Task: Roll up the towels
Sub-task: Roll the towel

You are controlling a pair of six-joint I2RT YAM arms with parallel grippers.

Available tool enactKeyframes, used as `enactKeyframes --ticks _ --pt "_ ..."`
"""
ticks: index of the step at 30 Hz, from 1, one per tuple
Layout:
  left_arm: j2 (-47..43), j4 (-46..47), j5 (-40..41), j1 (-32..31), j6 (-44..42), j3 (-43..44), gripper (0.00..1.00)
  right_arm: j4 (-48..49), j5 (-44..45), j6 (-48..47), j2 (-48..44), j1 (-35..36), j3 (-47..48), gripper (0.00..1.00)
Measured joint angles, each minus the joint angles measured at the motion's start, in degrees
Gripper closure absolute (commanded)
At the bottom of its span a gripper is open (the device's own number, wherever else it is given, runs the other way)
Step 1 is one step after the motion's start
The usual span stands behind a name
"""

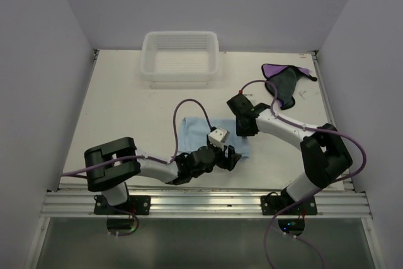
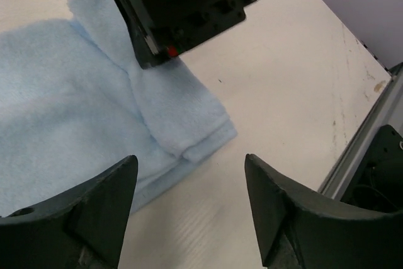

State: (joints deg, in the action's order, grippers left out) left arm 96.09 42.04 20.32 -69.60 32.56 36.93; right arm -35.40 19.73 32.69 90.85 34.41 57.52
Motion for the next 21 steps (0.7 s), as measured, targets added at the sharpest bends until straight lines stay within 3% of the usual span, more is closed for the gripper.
enactKeyframes --ticks 11,21 --pt "1.9 3.8 9.2 -10.6 -11.5 -0.8 0.07 -1.2 -1.8 2.4 1.0 0.1 1.2 0.77" --pt "10.2 4.0 20.2 -13.3 -24.4 4.7 0.01 -1.3 -3.8 2.9 1.1 0.1 1.4 0.76"
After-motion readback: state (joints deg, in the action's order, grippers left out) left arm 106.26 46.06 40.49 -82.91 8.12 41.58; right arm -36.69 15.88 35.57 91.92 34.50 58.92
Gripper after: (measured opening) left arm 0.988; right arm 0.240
